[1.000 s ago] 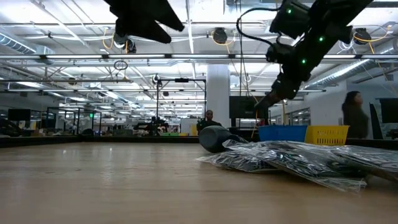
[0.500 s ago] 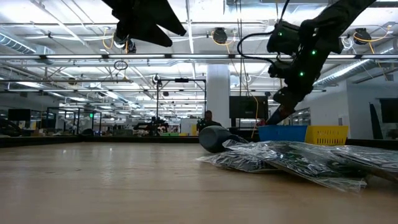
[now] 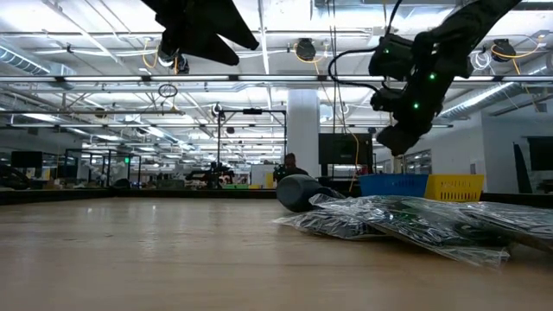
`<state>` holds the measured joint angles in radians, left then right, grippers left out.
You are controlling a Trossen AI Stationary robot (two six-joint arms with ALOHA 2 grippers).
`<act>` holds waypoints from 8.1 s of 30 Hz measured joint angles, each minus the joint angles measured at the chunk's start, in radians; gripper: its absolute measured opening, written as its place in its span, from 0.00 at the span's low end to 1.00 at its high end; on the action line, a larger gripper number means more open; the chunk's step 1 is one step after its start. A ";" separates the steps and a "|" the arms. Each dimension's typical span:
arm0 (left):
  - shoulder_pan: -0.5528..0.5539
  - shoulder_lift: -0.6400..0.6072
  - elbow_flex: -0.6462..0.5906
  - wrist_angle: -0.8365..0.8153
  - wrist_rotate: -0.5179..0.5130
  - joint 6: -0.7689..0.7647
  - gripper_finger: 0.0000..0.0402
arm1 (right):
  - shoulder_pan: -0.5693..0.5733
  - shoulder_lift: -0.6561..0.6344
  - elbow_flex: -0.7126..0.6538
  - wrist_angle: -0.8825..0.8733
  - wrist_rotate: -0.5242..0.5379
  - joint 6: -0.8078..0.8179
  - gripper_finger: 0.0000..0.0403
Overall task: Pick & Place Travel size toiletries
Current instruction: Put the black deodorant into the top yellow bin
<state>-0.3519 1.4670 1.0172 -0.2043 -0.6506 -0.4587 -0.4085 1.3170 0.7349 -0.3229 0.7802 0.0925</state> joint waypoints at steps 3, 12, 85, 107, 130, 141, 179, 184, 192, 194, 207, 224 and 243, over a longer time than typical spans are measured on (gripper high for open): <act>0.000 0.000 0.000 0.000 0.000 -0.013 0.64 | 0.024 -0.013 0.000 0.039 0.000 -0.027 0.27; 0.000 0.046 0.000 0.054 -0.004 -0.059 0.64 | 0.183 -0.101 0.000 0.149 -0.104 -0.068 0.28; 0.123 0.657 0.390 -0.155 0.142 -0.524 0.64 | 0.636 -0.150 0.000 0.162 -0.100 0.024 0.25; 0.182 0.671 0.389 -0.137 0.221 -0.354 0.64 | 0.636 -0.150 0.000 0.163 -0.101 0.024 0.25; 0.175 0.641 0.386 -0.218 0.227 -0.249 0.46 | 0.636 -0.150 0.000 0.160 -0.104 0.023 0.25; 0.140 0.530 0.385 -0.213 0.152 -0.177 0.46 | 0.645 -0.150 0.000 0.153 -0.297 -0.085 0.25; 0.117 0.399 0.387 -0.026 0.335 -0.039 0.46 | 0.842 0.070 0.000 0.602 -0.169 -0.652 0.52; 0.118 0.399 0.387 -0.030 0.334 -0.038 0.46 | 0.842 0.106 0.000 0.636 -0.118 -0.692 0.51; 0.123 0.399 0.387 -0.033 0.330 -0.034 0.46 | 0.846 0.121 0.000 0.655 -0.075 -0.705 0.46; 0.127 0.399 0.387 -0.033 0.336 -0.036 0.46 | 0.846 0.121 0.000 0.652 -0.072 -0.709 0.44; 0.138 0.399 0.387 -0.028 0.364 -0.036 0.46 | 0.850 0.122 0.001 0.606 0.028 -0.721 0.41; 0.140 0.399 0.387 -0.036 0.387 -0.055 0.79 | 0.850 0.122 0.000 0.566 0.071 -0.695 0.38; 0.114 0.340 0.388 -0.201 0.365 -0.097 0.83 | 0.817 -0.021 0.000 0.250 0.301 -0.411 0.38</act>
<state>-0.2383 1.8069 1.4056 -0.4054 -0.2856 -0.5552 0.4087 1.2964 0.7346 -0.0729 1.0813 -0.3183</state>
